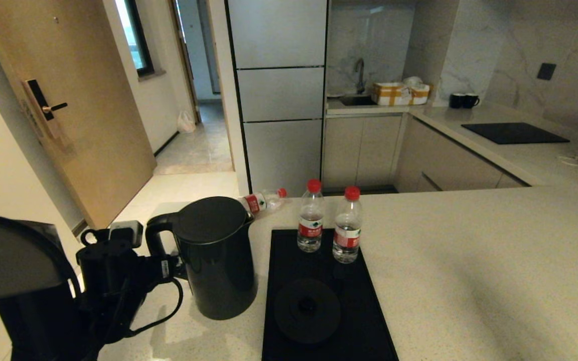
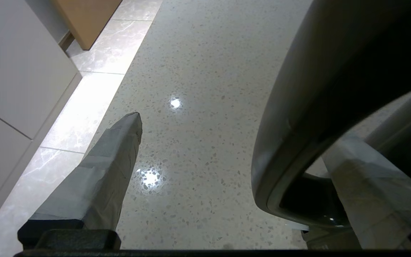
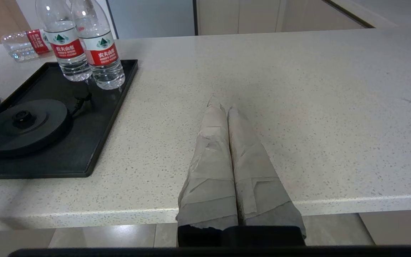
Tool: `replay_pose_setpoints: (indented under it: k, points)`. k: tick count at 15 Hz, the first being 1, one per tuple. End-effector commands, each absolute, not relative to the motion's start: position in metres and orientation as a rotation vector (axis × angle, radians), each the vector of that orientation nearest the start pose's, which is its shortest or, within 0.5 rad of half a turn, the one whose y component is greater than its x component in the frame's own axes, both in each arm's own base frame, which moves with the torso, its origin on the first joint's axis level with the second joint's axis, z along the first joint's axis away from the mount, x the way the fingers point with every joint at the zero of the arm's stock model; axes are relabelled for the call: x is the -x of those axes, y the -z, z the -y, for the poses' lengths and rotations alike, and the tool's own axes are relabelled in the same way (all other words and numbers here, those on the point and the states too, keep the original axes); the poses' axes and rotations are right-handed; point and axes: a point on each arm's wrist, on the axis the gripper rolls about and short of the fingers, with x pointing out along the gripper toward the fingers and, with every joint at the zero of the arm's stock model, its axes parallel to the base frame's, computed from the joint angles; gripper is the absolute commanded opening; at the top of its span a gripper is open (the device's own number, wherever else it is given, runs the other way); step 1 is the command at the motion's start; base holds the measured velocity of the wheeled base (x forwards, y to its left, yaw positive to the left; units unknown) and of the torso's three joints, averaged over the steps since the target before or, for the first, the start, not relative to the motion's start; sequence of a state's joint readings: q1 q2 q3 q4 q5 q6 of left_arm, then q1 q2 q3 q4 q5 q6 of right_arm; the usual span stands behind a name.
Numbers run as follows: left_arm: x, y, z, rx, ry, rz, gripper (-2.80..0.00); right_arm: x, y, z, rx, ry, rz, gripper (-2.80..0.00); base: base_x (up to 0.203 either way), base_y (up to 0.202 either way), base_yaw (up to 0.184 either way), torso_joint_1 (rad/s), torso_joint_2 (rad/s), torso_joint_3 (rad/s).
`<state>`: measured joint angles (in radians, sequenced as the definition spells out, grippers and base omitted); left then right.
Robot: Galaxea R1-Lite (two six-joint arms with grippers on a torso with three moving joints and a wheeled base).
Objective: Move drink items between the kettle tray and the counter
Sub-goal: Return the kettle to its original position
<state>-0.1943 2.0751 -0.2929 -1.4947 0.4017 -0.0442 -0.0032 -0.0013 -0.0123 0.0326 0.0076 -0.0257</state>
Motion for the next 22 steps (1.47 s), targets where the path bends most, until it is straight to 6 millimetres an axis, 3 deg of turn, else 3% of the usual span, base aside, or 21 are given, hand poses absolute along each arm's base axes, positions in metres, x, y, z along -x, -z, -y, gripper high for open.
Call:
replay_pose_setpoints:
  k: [1,8,9,22]
  points:
    - [-0.2729,-0.0504,0.0450,-0.035,-0.206,-0.260,0.00,0.0238,-0.0754,-0.0002,0.026,-0.005,-0.021,-2.80,0.000,0.000,0.000,0.000,0.00,0.000]
    - [-0.2722,-0.0484,0.0452,-0.037,-0.189,-0.270,0.00,0.0238,-0.0754,-0.0002,0.026,-0.005,-0.021,-2.80,0.000,0.000,0.000,0.000,0.00,0.000]
    - [-0.2715,-0.0488,0.0452,-0.034,-0.169,-0.271,-2.80,0.0238,-0.0754,-0.0002,0.026,-0.005,-0.021,-2.80,0.000,0.000,0.000,0.000,0.00,0.000]
    - [-0.2662,-0.0502,0.0449,-0.024,-0.095,-0.281,-2.80,0.0238,-0.0754,-0.0002,0.026,-0.005,-0.021,-2.80,0.000,0.000,0.000,0.000,0.00,0.000]
